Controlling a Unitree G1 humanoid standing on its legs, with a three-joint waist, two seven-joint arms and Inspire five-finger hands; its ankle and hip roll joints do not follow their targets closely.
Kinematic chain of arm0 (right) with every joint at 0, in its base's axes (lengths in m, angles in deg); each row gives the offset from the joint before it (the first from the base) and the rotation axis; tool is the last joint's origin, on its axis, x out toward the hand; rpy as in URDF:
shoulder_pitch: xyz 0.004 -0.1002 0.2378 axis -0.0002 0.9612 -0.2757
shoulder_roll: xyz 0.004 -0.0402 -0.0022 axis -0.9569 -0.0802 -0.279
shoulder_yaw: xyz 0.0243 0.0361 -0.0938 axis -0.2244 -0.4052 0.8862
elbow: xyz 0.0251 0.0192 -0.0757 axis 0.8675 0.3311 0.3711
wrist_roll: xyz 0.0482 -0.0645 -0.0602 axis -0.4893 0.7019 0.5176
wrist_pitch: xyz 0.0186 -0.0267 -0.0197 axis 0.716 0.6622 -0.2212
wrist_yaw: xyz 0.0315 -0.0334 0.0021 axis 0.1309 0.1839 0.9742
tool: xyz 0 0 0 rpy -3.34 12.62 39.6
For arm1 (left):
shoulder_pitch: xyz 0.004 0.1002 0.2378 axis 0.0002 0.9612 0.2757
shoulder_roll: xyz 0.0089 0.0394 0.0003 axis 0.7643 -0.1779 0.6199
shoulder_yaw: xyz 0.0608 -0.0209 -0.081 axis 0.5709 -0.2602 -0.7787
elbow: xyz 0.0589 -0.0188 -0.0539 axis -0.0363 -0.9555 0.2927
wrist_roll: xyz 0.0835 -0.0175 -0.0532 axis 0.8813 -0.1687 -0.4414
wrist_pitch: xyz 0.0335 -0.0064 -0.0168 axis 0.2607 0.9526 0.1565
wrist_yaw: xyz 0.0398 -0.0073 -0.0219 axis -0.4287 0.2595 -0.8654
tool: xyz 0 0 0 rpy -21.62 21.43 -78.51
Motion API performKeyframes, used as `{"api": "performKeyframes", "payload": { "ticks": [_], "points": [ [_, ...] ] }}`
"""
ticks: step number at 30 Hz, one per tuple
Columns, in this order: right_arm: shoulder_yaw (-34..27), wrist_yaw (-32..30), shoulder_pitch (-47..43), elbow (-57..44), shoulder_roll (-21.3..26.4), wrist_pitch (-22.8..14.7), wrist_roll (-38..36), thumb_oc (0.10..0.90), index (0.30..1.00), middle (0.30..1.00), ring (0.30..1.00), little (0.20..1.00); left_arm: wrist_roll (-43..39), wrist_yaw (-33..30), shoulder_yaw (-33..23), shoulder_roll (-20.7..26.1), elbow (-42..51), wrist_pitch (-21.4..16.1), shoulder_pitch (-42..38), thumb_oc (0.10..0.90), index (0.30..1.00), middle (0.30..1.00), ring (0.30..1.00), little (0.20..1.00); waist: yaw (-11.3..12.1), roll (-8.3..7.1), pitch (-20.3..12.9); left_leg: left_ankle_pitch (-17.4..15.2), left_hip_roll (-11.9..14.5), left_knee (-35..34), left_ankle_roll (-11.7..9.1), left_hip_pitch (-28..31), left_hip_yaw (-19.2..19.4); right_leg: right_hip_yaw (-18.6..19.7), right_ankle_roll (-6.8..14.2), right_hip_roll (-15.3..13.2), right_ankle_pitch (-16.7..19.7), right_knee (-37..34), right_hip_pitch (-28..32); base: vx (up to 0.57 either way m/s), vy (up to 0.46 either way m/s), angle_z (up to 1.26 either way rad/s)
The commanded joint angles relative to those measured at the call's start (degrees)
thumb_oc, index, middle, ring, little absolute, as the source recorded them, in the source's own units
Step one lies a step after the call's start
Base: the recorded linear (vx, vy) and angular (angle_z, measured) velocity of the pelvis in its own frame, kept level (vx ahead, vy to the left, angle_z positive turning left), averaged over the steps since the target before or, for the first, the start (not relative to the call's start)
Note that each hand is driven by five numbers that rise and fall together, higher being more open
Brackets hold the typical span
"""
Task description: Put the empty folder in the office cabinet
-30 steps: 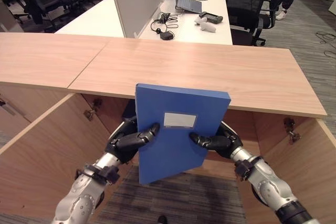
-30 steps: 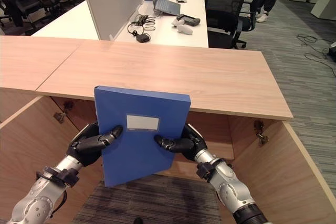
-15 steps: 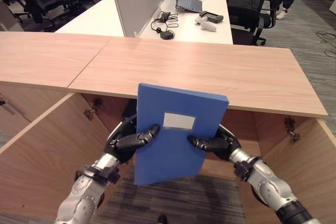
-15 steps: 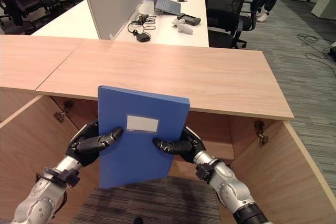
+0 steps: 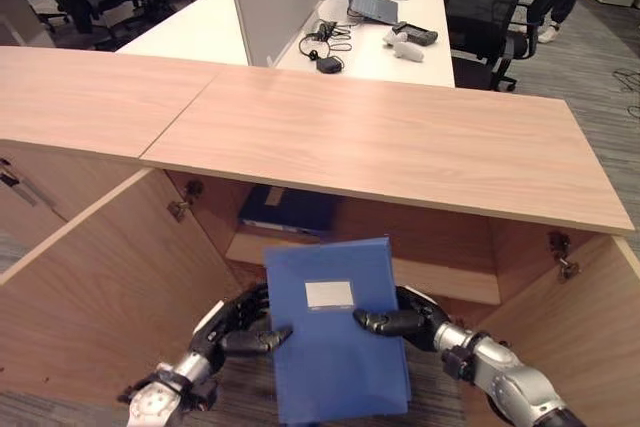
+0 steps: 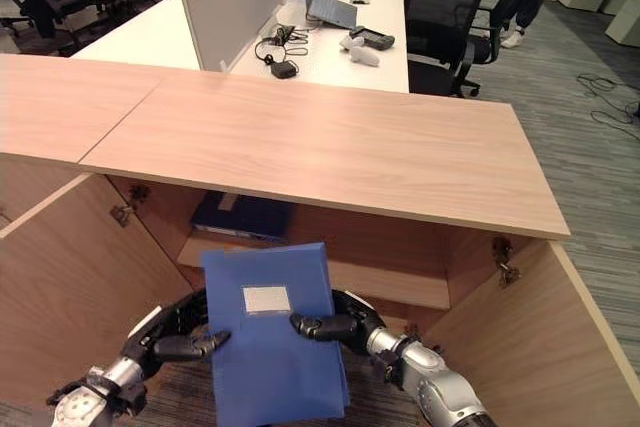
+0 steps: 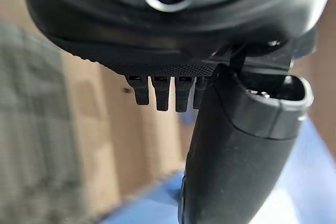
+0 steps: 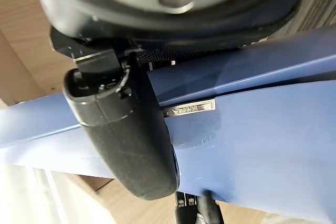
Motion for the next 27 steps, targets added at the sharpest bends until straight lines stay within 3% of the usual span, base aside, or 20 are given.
{"api": "performKeyframes", "payload": {
  "ticks": [1, 7, 10, 14, 17, 18, 23, 24, 27],
  "points": [
    [-1.5, 8.6, -4.6, -6.2, -1.1, -7.3, -5.2, 0.400, 0.300, 0.300, 0.300, 0.300, 11.4, -7.1, 1.3, 1.9, -13.0, 0.5, -3.1, 0.800, 0.900, 0.900, 0.900, 0.900, 0.6, 0.18, -2.8, -3.8, 3.8, -0.1, -4.0, 1.4, -3.0, -0.5, 6.9, -5.6, -3.5, 1.3, 1.2, 0.00, 0.000, 0.12],
    [0.5, 7.5, -3.9, -0.5, -1.7, -7.9, -2.5, 0.400, 0.300, 0.300, 0.300, 0.300, 17.4, -9.2, 5.2, -1.2, -26.8, 1.1, -4.9, 0.800, 0.900, 0.900, 0.900, 0.900, 0.5, 0.44, -2.7, -3.8, 3.8, -0.1, -4.0, 1.1, -3.5, -1.0, 6.9, -5.5, -3.7, 1.5, 1.0, 0.00, 0.001, 0.03],
    [0.0, 4.1, -3.0, 6.5, -5.3, -9.2, -2.2, 0.400, 0.300, 0.300, 0.300, 0.300, 19.0, -10.7, 6.9, -3.8, -34.3, 2.0, -5.3, 0.800, 0.900, 0.900, 0.900, 0.900, 0.5, 0.60, -2.6, -3.8, 3.8, -0.1, -4.0, 0.9, -3.8, -1.2, 6.8, -5.5, -4.1, 1.7, 0.9, 0.01, 0.003, 0.03],
    [-5.9, -3.3, -4.3, 19.6, -14.4, -12.4, -9.8, 0.400, 0.300, 0.300, 0.300, 0.300, 17.3, -12.5, 7.9, -6.2, -40.0, 3.5, -5.9, 0.800, 0.900, 0.900, 0.900, 0.900, 0.6, 0.94, -2.5, -3.7, 3.6, -0.1, -3.9, 0.5, -4.3, -1.7, 6.6, -5.4, -4.3, 2.0, 0.7, 0.02, 0.006, 0.10],
    [-9.8, -6.2, -5.1, 22.9, -17.0, -13.7, -13.3, 0.400, 0.300, 0.300, 0.300, 0.300, 16.3, -13.3, 8.3, -6.6, -40.8, 3.5, -5.9, 0.800, 0.900, 0.900, 0.900, 0.900, 0.7, 1.09, -2.4, -3.8, 3.6, -0.1, -3.9, 0.3, -4.5, -1.9, 6.6, -5.4, -4.4, 2.0, 0.6, 0.02, 0.008, 0.10],
    [-14.3, -8.6, -7.3, 27.1, -19.2, -15.7, -17.9, 0.400, 0.300, 0.300, 0.300, 0.300, 15.3, -14.0, 9.0, -7.1, -41.4, 3.6, -6.3, 0.800, 0.900, 0.900, 0.900, 0.900, 0.9, 1.39, -2.2, -3.8, 3.5, -0.1, -3.9, 0.1, -4.9, -2.3, 6.5, -5.4, -4.7, 2.2, 0.6, 0.03, 0.003, 0.09],
    [-23.1, -13.4, -12.5, 35.0, -21.9, -19.6, -26.5, 0.400, 0.300, 0.300, 0.300, 0.300, 13.8, -14.8, 10.8, -7.1, -41.6, 3.6, -7.4, 0.800, 0.900, 0.900, 0.900, 0.900, 1.6, 1.97, -1.8, -3.9, 3.4, -0.1, -3.9, -0.6, -5.6, -3.0, 6.4, -5.2, -5.1, 2.2, 0.4, 0.02, -0.007, 0.05],
    [-27.0, -15.5, -15.8, 38.6, -22.0, -21.5, -30.3, 0.400, 0.300, 0.300, 0.300, 0.300, 13.3, -15.2, 12.3, -7.0, -40.6, 3.4, -8.1, 0.800, 0.900, 0.900, 0.900, 0.900, 2.2, 2.36, -1.2, -3.7, 3.4, -0.1, -4.0, -1.3, -6.1, -3.3, 6.4, -5.1, -5.2, 2.3, 0.0, 0.01, -0.024, 0.13],
    [-31.3, -17.9, -19.6, 42.2, -20.9, -23.7, -34.3, 0.400, 0.300, 0.300, 0.300, 0.300, 13.4, -14.9, 14.8, -6.2, -37.6, 2.9, -8.3, 0.800, 0.900, 0.900, 0.900, 0.900, 3.0, 3.18, -0.5, -3.5, 3.3, -0.1, -4.1, -2.4, -6.7, -4.0, 6.4, -5.1, -5.4, 2.3, -0.5, -0.01, -0.013, 0.17]
  ]
}}
